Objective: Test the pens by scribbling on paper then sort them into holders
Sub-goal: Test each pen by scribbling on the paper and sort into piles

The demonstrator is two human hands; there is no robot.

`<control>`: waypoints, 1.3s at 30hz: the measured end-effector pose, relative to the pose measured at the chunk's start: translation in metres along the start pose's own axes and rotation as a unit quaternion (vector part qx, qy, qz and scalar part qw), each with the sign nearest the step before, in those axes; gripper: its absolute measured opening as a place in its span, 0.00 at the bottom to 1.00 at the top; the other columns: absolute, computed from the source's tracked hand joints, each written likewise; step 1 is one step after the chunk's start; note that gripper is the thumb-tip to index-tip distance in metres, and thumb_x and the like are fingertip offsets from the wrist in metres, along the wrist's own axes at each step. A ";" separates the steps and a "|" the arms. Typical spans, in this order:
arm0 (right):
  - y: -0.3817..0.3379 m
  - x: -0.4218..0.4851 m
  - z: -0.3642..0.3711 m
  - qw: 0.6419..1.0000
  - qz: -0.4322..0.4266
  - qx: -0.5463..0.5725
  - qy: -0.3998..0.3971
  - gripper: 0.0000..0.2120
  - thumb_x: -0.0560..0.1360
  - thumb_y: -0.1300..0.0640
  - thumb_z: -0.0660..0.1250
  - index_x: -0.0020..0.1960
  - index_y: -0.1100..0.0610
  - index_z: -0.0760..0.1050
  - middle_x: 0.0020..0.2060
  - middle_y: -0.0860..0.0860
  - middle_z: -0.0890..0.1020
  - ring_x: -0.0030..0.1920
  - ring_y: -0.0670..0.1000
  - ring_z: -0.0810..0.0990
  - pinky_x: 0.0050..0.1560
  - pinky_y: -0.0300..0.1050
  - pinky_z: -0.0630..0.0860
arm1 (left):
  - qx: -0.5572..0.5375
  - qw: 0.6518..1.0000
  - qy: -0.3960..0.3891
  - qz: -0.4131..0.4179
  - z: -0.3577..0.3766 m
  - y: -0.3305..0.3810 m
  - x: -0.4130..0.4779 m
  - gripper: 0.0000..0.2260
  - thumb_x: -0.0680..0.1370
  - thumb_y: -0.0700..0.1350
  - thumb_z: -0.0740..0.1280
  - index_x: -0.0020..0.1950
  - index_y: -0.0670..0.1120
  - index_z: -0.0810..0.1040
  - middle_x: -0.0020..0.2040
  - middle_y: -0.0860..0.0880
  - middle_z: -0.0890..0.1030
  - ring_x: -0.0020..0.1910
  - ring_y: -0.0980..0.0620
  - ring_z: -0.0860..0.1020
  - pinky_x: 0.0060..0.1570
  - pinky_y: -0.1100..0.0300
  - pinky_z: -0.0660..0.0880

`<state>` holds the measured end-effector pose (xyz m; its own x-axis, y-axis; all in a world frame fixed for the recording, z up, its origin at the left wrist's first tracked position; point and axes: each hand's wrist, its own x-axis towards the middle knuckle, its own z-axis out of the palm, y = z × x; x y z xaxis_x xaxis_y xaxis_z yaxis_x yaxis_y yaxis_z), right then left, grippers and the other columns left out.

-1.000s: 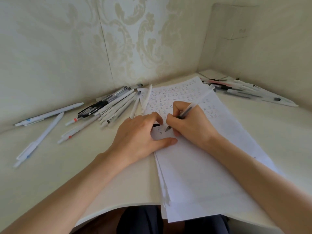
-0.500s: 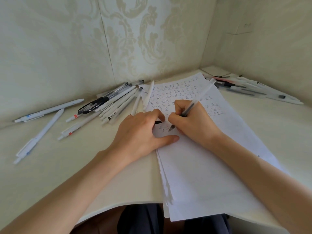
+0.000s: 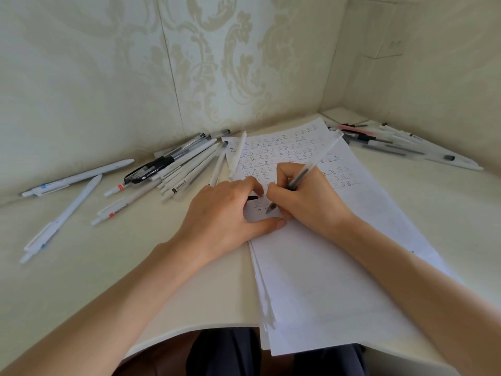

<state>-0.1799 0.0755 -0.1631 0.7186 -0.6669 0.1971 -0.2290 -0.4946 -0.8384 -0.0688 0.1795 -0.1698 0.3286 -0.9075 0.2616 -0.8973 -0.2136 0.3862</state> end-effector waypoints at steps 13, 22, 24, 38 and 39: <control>0.000 0.002 -0.008 0.989 0.009 0.137 0.061 0.20 0.78 0.50 0.64 0.32 0.57 0.62 0.19 0.52 0.69 0.23 0.47 0.65 0.28 0.34 0.64 | -0.141 0.990 -0.002 -0.020 -0.001 -0.006 -0.003 0.11 0.76 0.47 0.55 0.58 0.48 0.66 0.45 0.50 0.75 0.50 0.52 0.72 0.47 0.58 0.66; -0.004 0.001 -0.017 0.937 -0.015 0.349 0.030 0.14 0.78 0.52 0.62 0.37 0.59 0.74 0.26 0.54 0.76 0.28 0.51 0.71 0.29 0.43 0.65 | -0.198 0.980 0.021 0.026 0.001 -0.006 0.000 0.21 0.76 0.42 0.67 0.66 0.45 0.63 0.52 0.54 0.82 0.39 0.64 0.75 0.42 0.76 0.67; -0.005 0.001 -0.018 0.937 -0.008 0.348 0.036 0.17 0.80 0.53 0.58 0.36 0.61 0.71 0.22 0.54 0.74 0.25 0.51 0.69 0.28 0.43 0.62 | -0.204 0.978 0.029 0.025 0.000 -0.005 0.001 0.20 0.74 0.45 0.70 0.61 0.46 0.65 0.49 0.56 0.82 0.33 0.68 0.73 0.38 0.75 0.67; -0.007 0.000 -0.016 0.946 0.017 0.309 0.096 0.16 0.79 0.60 0.61 0.34 0.58 0.63 0.20 0.45 0.65 0.23 0.47 0.59 0.29 0.45 0.52 | -0.236 0.970 0.052 0.036 -0.001 -0.002 -0.002 0.14 0.74 0.46 0.69 0.54 0.48 0.66 0.45 0.61 0.80 0.41 0.72 0.75 0.39 0.76 0.65; -0.007 0.000 -0.017 0.945 0.020 0.313 0.098 0.16 0.79 0.60 0.61 0.34 0.58 0.63 0.20 0.45 0.65 0.23 0.47 0.60 0.29 0.45 0.52 | -0.238 0.969 0.054 0.036 -0.001 -0.003 -0.002 0.14 0.74 0.46 0.69 0.54 0.48 0.66 0.46 0.60 0.80 0.41 0.72 0.75 0.39 0.76 0.65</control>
<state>-0.1895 0.0689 -0.1488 0.5688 -0.7985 0.1968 0.2224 -0.0811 -0.9716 -0.0667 0.1820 -0.1705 0.3228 -0.8653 0.3834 -0.6897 0.0624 0.7214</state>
